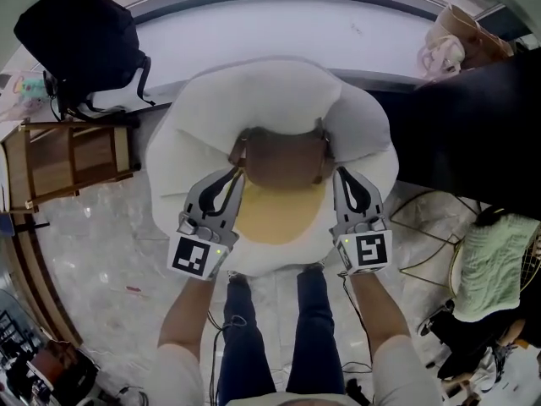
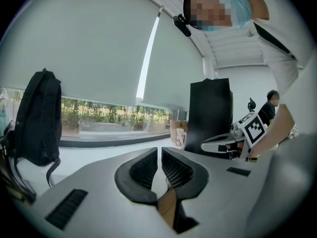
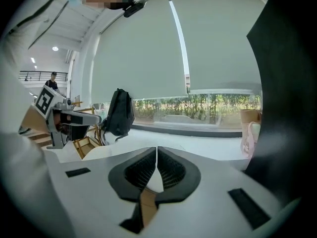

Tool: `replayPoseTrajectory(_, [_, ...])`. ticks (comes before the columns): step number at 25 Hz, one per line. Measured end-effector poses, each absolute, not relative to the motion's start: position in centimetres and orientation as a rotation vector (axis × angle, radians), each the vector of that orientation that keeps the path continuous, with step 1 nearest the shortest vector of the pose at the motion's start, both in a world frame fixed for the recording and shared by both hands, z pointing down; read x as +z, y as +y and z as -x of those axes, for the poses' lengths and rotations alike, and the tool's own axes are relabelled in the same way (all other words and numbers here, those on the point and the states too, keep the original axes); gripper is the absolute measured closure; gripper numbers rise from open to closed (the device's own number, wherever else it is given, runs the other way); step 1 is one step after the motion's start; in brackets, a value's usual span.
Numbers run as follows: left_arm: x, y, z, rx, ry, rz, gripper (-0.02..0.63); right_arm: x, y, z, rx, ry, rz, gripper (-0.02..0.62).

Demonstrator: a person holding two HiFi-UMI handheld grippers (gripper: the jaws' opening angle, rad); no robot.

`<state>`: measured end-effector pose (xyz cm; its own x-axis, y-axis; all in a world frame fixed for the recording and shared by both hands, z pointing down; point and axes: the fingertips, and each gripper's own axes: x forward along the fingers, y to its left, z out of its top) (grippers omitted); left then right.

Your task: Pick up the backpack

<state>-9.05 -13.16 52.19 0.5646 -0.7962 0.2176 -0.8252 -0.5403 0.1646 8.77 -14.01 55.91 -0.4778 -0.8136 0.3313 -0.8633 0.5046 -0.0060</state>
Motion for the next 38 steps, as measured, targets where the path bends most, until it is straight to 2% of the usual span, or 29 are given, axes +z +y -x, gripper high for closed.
replayPoseTrajectory(38, [76.6, -16.8, 9.4, 0.455, -1.331, -2.367, 0.560, 77.2, -18.3, -10.0, 0.423, -2.317, -1.319, 0.565])
